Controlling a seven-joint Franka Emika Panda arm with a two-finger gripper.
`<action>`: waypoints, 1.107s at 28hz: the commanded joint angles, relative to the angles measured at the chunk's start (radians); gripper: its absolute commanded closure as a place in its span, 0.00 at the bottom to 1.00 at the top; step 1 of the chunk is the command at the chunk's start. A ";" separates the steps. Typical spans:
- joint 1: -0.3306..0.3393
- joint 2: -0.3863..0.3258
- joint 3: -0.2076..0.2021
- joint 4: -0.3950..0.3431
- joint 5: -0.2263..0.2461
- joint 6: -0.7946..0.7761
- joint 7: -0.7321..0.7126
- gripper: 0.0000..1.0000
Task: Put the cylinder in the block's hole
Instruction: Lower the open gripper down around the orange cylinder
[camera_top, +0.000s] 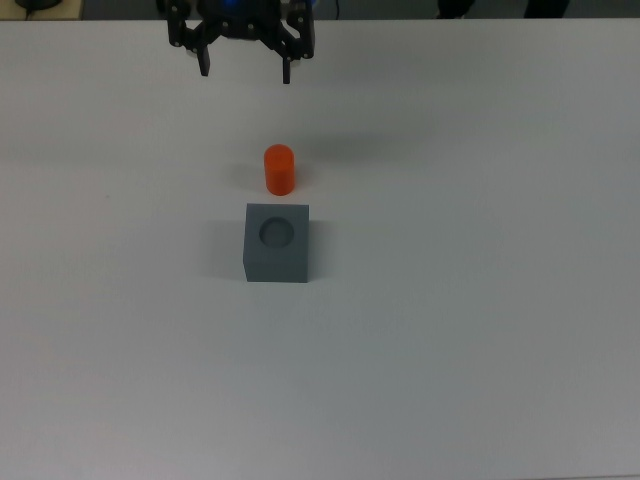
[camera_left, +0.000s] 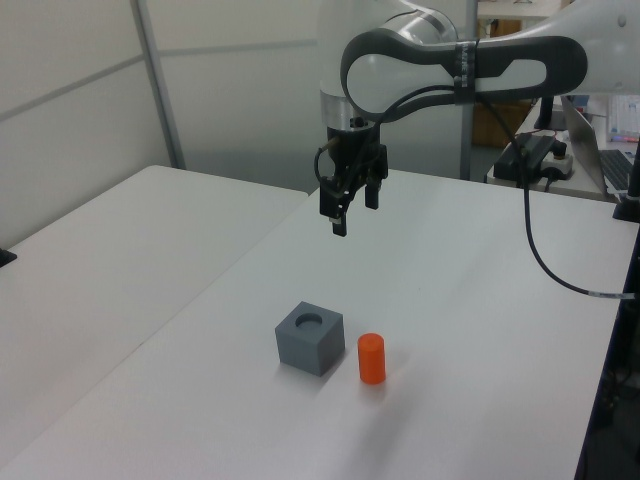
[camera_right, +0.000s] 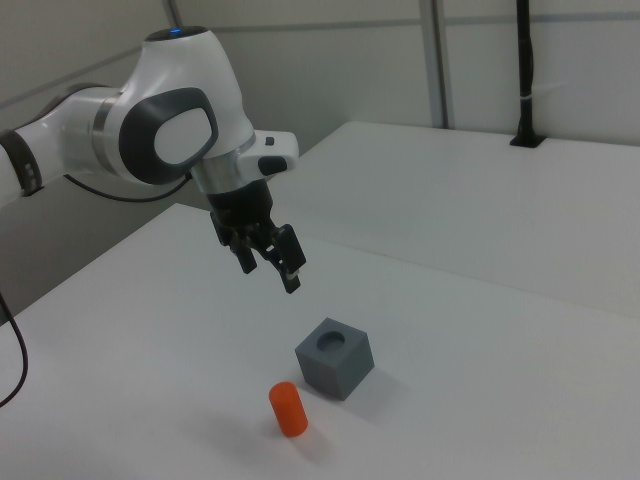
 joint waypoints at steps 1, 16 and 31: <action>0.031 -0.010 -0.005 -0.003 0.031 -0.045 -0.011 0.00; 0.055 -0.030 0.030 -0.191 0.034 0.070 -0.011 0.00; 0.027 -0.005 0.030 -0.490 -0.027 0.438 -0.025 0.00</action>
